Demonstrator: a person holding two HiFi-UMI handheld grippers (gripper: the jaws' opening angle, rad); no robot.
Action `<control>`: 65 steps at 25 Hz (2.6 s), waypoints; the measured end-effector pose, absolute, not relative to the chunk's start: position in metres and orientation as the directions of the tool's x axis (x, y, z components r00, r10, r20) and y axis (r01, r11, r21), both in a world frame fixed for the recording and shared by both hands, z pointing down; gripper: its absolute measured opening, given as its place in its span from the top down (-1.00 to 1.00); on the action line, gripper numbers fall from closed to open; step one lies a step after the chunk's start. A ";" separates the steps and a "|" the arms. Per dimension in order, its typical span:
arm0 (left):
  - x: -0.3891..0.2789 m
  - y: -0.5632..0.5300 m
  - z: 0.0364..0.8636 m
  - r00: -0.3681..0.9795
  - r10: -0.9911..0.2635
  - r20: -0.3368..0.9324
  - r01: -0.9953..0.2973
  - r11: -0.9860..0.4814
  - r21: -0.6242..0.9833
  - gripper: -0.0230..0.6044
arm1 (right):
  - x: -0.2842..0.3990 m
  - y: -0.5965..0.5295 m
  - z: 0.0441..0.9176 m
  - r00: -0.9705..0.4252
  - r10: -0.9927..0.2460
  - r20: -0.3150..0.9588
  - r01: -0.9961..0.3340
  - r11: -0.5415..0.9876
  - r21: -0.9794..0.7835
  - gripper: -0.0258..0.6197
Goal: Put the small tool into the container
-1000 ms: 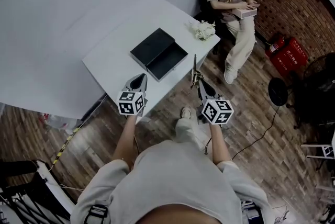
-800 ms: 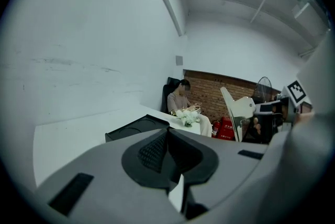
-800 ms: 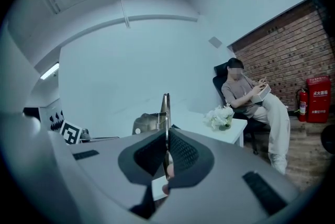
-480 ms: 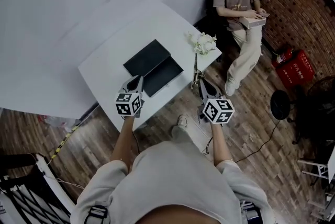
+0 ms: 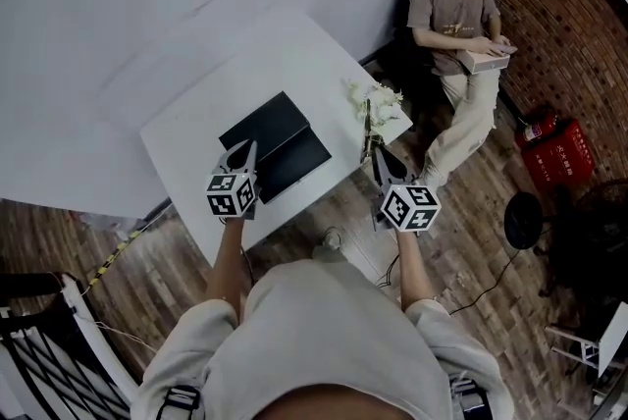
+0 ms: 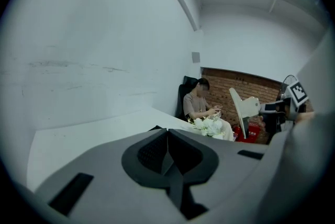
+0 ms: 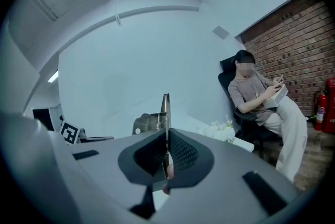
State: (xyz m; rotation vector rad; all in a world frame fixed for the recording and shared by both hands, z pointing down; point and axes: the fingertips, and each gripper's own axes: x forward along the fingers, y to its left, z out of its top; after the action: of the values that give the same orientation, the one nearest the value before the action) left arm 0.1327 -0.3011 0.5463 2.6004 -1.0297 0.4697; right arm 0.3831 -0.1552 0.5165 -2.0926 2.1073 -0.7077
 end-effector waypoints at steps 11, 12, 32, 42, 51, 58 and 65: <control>0.110 -0.321 0.554 0.572 -0.694 0.437 -0.806 -0.576 0.141 0.89 | 0.389 -0.214 0.534 -0.211 -0.938 0.276 -0.912 0.086 -0.402 0.91; 0.105 -0.321 0.556 0.560 -0.702 0.440 -0.815 -0.563 0.140 0.89 | 0.384 -0.219 0.536 -0.228 -0.934 0.277 -0.909 0.102 -0.403 0.91; -0.020 -0.325 0.589 0.441 -0.760 0.478 -0.897 -0.396 0.197 0.89 | 0.236 -0.278 0.567 -0.460 -0.810 0.364 -0.868 0.326 -0.373 0.91; -0.041 -0.325 0.602 0.478 -0.734 0.482 -0.878 -0.417 0.236 0.89 | 0.189 -0.272 0.578 -0.461 -0.772 0.437 -0.887 0.384 -0.257 0.91; -0.043 -0.319 0.619 0.504 -0.711 0.490 -0.864 -0.427 0.268 0.89 | 0.162 -0.260 0.594 -0.466 -0.707 0.531 -0.849 0.526 -0.045 0.91; -0.046 -0.312 0.626 0.504 -0.706 0.497 -0.863 -0.420 0.280 0.89 | 0.145 -0.248 0.606 -0.475 -0.633 0.611 -0.728 0.673 0.131 0.91; -0.044 -0.307 0.629 0.502 -0.705 0.500 -0.865 -0.415 0.283 0.89 | 0.138 -0.242 0.619 -0.432 -0.587 0.684 -0.517 0.783 0.345 0.91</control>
State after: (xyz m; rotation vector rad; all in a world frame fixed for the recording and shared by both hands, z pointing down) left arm -0.0443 -0.3071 0.6287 2.2408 -1.2860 0.4157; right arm 0.1377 -0.2416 0.6187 -1.4442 3.7367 0.1843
